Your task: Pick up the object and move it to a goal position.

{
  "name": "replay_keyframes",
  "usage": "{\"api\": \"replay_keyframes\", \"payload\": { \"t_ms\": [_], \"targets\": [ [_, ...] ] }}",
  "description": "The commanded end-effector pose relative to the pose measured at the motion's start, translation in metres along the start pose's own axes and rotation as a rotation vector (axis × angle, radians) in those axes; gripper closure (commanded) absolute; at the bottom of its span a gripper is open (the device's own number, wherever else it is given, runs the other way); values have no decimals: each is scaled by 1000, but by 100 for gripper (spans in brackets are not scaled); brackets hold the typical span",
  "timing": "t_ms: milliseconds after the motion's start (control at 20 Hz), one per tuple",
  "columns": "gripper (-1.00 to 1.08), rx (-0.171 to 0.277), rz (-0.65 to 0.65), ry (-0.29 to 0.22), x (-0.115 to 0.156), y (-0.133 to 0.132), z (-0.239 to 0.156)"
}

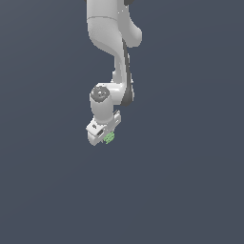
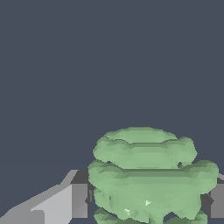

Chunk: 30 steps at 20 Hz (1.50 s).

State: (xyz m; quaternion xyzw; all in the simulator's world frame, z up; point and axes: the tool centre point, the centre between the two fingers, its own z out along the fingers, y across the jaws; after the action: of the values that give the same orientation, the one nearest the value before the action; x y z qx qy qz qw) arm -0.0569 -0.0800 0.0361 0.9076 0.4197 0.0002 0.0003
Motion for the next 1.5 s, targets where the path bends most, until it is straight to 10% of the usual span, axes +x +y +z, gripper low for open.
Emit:
{"api": "replay_keyframes", "payload": {
  "t_ms": [0,700,1450],
  "targets": [
    [108,1,0,0,0,0,1],
    [108,-53,20,27,12,17,-12],
    [108,-428,164,217,79,119,-129]
  ]
}}
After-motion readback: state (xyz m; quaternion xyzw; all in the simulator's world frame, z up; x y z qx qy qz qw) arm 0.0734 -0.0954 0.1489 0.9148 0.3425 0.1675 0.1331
